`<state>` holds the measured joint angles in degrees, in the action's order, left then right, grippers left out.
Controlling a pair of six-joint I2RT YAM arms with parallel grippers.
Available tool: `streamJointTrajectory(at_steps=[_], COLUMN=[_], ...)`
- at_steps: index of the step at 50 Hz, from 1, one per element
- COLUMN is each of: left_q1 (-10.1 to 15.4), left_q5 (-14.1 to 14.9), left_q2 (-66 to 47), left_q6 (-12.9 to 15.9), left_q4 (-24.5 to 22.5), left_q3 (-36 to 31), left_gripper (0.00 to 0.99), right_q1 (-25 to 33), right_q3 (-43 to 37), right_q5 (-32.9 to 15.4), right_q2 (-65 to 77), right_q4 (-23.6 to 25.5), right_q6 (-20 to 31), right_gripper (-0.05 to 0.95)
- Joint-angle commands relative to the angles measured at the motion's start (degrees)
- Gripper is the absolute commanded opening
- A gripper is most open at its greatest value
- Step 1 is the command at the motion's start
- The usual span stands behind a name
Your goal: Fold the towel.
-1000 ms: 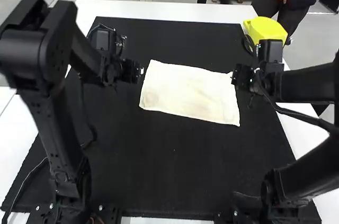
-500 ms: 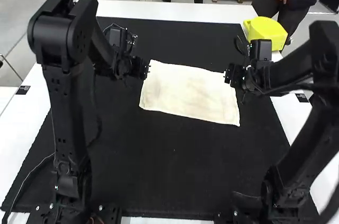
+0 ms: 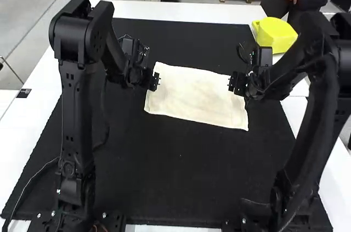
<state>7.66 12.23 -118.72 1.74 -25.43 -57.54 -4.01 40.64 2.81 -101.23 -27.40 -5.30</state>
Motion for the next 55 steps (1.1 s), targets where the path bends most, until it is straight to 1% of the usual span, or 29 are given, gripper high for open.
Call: streamJointTrajectory(at_steps=[1,8,29,34,55], left_q1=[0.16,0.07,-0.1,-0.1,-0.19], left_q5=[0.6,0.6,0.6,0.6,0.6], left_q2=[-0.82,-2.31,-5.83,-6.62,-10.13], left_q6=[0.81,0.64,0.81,0.81,2.39], left_q4=[-0.94,-1.38,0.21,1.35,4.42], left_q3=[-2.58,-4.69,-9.61,-11.02,-16.03], left_gripper=[0.957,0.956,0.949,0.931,0.931], right_q1=[-0.74,-0.65,-0.21,-0.21,0.41], right_q3=[2.69,5.5,12.18,13.41,17.54], right_q5=[0.53,0.44,0.27,0.27,-0.61], right_q2=[-2.04,-5.47,-12.94,-14.17,-19.18], right_q4=[-1.08,-1.52,-1.52,-1.52,-1.34], right_q6=[0.55,0.55,1.61,1.78,2.31], right_gripper=[0.9,0.9,0.9,0.9,0.9])
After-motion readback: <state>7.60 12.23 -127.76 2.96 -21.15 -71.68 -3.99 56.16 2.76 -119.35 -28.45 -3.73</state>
